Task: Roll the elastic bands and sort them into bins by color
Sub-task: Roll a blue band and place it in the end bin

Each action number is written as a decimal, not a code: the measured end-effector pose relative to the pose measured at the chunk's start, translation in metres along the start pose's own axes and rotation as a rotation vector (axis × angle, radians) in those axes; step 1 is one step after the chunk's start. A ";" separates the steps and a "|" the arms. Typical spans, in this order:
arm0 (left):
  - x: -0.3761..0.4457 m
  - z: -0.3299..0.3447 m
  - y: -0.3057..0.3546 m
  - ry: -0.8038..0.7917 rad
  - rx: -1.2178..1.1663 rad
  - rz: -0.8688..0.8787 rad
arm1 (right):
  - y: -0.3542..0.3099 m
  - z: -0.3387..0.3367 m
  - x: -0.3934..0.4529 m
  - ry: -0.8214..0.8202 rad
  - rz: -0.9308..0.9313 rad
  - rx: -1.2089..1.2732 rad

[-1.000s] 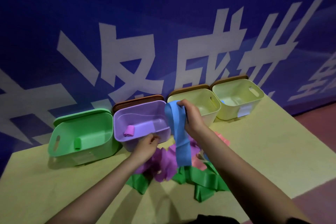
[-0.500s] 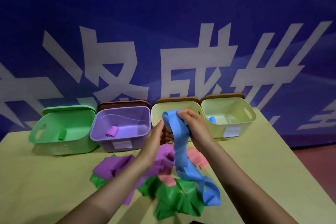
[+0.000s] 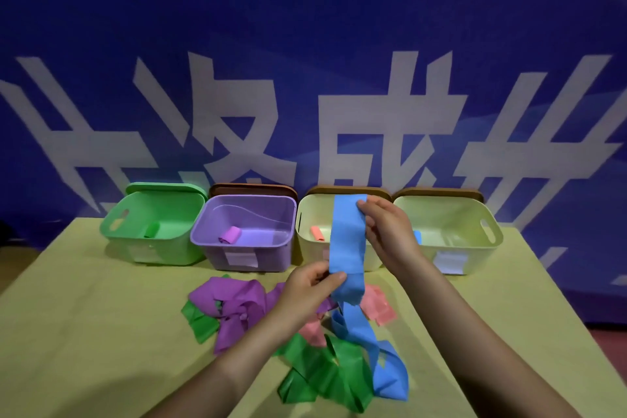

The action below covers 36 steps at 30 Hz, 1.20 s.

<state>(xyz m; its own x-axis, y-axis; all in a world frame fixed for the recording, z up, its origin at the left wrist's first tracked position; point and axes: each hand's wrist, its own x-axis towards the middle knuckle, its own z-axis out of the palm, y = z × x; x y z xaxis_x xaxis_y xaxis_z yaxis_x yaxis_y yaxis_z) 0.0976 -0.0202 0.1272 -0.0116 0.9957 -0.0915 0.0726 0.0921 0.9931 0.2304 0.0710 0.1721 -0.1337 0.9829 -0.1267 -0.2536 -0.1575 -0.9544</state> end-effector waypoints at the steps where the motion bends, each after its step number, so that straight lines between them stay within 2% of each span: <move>1: -0.003 -0.001 0.001 0.039 -0.026 0.008 | 0.002 -0.002 0.002 0.018 0.014 -0.042; 3: -0.007 -0.006 0.007 0.109 -0.070 0.034 | 0.004 -0.005 0.003 0.034 0.079 -0.153; 6: -0.010 -0.014 0.017 0.191 -0.102 0.066 | 0.008 -0.006 -0.003 -0.038 0.145 -0.439; 9: -0.011 -0.019 0.027 0.220 -0.085 0.081 | 0.012 0.000 -0.011 -0.087 0.045 -0.575; 14: -0.013 -0.021 0.030 0.243 -0.045 0.139 | 0.010 0.013 -0.029 -0.265 -0.243 -0.435; 18: -0.014 -0.022 0.035 0.244 -0.112 0.122 | 0.015 0.009 -0.038 -0.361 -0.343 -0.424; 21: -0.009 -0.027 0.039 0.219 -0.194 0.064 | 0.020 0.009 -0.039 -0.325 -0.350 -0.396; 25: 0.000 -0.031 0.042 0.224 -0.177 0.035 | 0.016 0.010 -0.034 -0.267 -0.375 -0.403; 28: 0.008 -0.036 0.041 0.275 -0.079 0.110 | 0.008 0.009 -0.032 -0.274 -0.404 -0.412; 30: 0.013 -0.036 0.042 0.229 -0.001 0.166 | 0.003 0.009 -0.029 -0.283 -0.411 -0.413; 32: 0.017 -0.032 0.047 0.184 0.017 0.217 | -0.002 0.009 -0.026 -0.271 -0.420 -0.418; 36: 0.023 -0.023 0.056 0.196 0.009 0.288 | -0.009 0.005 -0.020 -0.189 -0.430 -0.349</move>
<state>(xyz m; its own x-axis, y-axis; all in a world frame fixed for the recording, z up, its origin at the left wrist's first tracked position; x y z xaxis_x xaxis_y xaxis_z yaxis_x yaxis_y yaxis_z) 0.0788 0.0078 0.1823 -0.1806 0.9611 0.2090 0.1099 -0.1915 0.9753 0.2309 0.0523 0.1842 -0.2650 0.9124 0.3120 0.0038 0.3245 -0.9459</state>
